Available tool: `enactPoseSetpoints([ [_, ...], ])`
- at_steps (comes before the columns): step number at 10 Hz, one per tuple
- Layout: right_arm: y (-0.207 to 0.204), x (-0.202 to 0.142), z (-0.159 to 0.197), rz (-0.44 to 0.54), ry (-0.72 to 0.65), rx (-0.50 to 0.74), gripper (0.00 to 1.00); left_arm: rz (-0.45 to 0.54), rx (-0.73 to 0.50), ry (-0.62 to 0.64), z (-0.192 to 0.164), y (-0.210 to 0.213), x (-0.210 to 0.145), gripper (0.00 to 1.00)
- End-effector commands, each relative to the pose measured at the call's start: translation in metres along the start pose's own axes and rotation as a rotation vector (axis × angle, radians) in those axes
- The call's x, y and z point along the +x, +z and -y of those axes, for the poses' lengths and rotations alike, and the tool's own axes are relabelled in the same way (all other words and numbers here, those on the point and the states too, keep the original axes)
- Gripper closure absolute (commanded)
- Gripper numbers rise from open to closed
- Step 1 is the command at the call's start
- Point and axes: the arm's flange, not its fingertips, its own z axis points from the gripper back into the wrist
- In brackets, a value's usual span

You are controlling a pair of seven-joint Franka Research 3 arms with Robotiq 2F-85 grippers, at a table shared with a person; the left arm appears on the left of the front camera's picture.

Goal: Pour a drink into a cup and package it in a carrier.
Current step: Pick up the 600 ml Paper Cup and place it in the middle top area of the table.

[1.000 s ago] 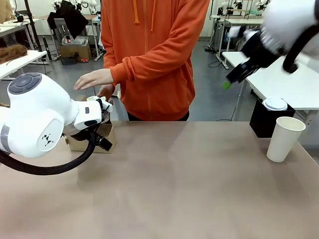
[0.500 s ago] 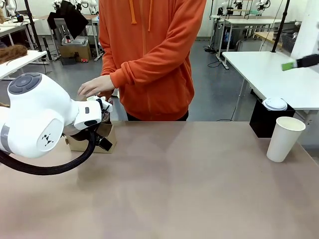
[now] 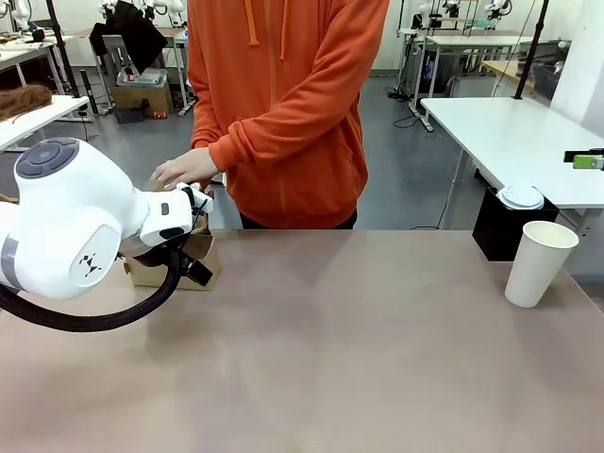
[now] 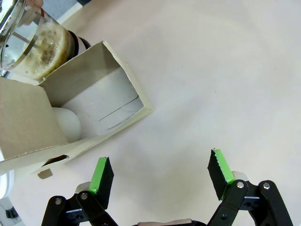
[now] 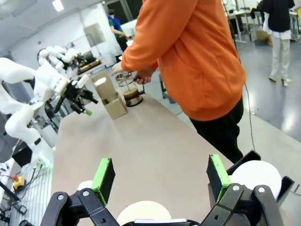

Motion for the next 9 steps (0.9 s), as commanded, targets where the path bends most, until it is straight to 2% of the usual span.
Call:
enactPoseSetpoints([
  [1, -0.005, 0.008, -0.003, 0.06, 0.056, 0.007, 0.0, 0.0, -0.001, 0.0, 0.0, 0.0, 0.0, 0.0],
  [2, 0.0, 0.0, 0.0, 0.0, 0.0, 0.0, 0.0, 0.0, -0.001, 0.0, 0.0, 0.0, 0.0, 0.0],
  [6, 0.0, 0.0, 0.0, 0.007, 0.012, 0.003, 0.0, 0.0, -0.001, 0.0, 0.0, 0.0, 0.0, 0.0],
  [9, 0.011, -0.051, 0.003, 0.122, 0.112, 0.008, 0.0, 0.0, -0.001, 0.0, 0.0, 0.0, 0.0, 0.0],
])
